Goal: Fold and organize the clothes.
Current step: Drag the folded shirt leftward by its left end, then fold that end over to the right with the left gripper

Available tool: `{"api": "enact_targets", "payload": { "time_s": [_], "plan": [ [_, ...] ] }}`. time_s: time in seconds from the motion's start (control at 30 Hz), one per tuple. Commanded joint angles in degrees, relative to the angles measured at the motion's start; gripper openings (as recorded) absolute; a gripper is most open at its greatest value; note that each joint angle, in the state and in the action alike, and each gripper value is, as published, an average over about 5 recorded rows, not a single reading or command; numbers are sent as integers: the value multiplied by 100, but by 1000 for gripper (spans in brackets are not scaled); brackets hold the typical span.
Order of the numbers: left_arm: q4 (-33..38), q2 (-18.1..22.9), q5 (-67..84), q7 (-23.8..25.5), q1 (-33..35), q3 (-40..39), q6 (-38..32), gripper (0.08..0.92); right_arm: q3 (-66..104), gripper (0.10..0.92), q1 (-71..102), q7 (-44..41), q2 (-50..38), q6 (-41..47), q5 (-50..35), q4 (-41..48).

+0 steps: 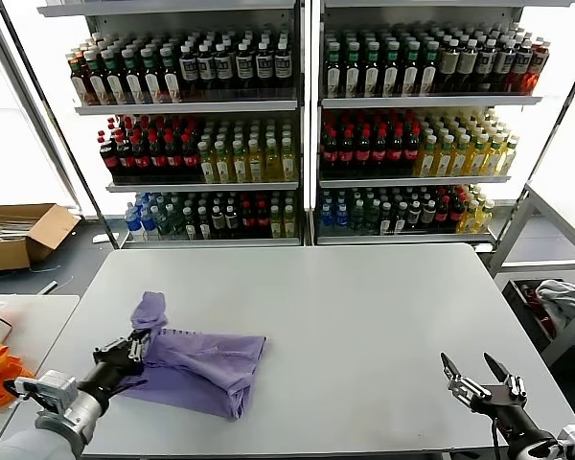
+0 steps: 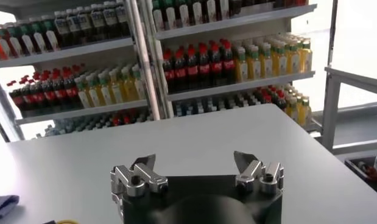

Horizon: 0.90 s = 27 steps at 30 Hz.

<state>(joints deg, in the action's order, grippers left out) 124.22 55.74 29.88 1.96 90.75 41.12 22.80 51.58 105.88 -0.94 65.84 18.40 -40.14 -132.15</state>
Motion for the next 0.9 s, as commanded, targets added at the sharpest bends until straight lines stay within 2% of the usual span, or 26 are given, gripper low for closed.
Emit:
{"api": "enact_targets", "payload": {
  "time_s": [0.03,0.23,0.43,0.53,0.63,0.73,0.8,0.9],
  "plan": [
    [-113,398,-1242,189,-16,-2163,-205,102,-47,823,67,-4,90,-5,46,-10],
    [-534,741,-1012,-355,-446,-2595,142,140,-77,823,127,-30,218,-10,91,0],
    [-380,769,-597,-849,-654,-2573,85,305,-145,823,178,-47,290,-31,134,37],
    [-131,703,-424,-874,-537,-2399,11,392,-202,823,159,-57,317,-33,161,35],
    [348,595,-203,-806,-317,-2019,76,478,-238,823,105,-57,322,-25,172,50],
    [802,452,78,-767,-223,-1302,417,565,-251,823,59,-52,308,-14,169,64],
    [842,326,391,-777,-270,-665,696,626,-267,823,56,-51,291,-12,171,70],
    [460,126,706,-680,-290,145,957,712,-333,823,72,-54,270,-22,193,78]
  ]
}}
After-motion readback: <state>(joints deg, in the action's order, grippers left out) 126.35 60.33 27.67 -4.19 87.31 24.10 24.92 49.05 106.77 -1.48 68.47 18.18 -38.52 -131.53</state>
